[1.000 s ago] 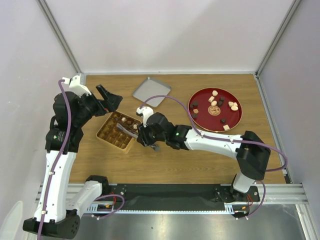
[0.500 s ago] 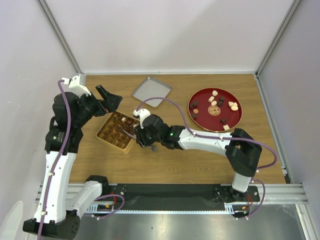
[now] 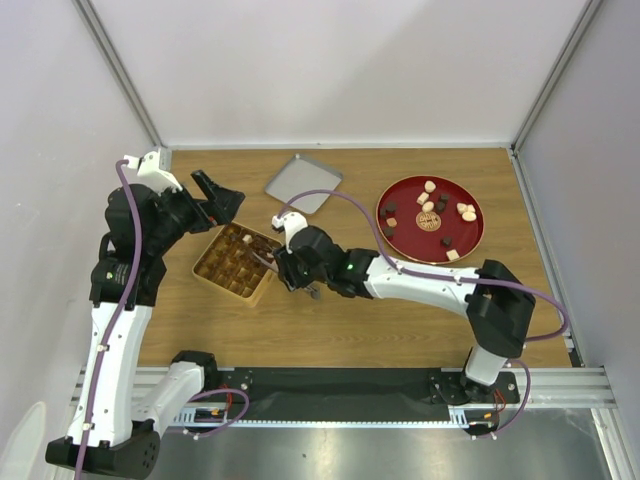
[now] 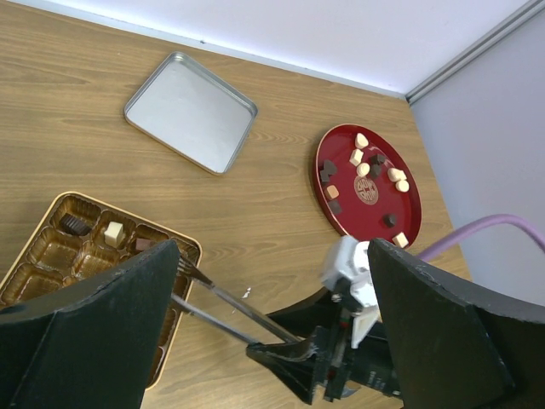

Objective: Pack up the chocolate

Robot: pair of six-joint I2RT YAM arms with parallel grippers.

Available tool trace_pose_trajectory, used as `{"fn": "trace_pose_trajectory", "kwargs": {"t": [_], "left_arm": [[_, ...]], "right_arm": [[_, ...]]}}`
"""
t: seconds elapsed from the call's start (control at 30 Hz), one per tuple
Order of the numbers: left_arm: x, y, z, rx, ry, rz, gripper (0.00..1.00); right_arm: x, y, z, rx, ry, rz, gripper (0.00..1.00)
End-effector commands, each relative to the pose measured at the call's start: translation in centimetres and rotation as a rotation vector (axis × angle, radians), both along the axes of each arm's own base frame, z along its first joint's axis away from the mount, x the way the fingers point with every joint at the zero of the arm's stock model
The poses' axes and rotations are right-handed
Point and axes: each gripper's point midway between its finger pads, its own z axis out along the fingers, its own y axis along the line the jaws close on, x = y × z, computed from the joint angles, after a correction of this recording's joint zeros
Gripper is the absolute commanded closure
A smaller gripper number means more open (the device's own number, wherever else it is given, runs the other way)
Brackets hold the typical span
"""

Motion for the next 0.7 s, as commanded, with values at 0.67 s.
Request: {"fn": "trace_pose_trajectory", "kwargs": {"t": [0.67], "left_arm": [[0.3,-1.0,-0.3,-0.039,-0.019,-0.043,0.0]], "right_arm": [[9.3,-30.4,3.2,-0.178,0.015,-0.71,0.55]]}}
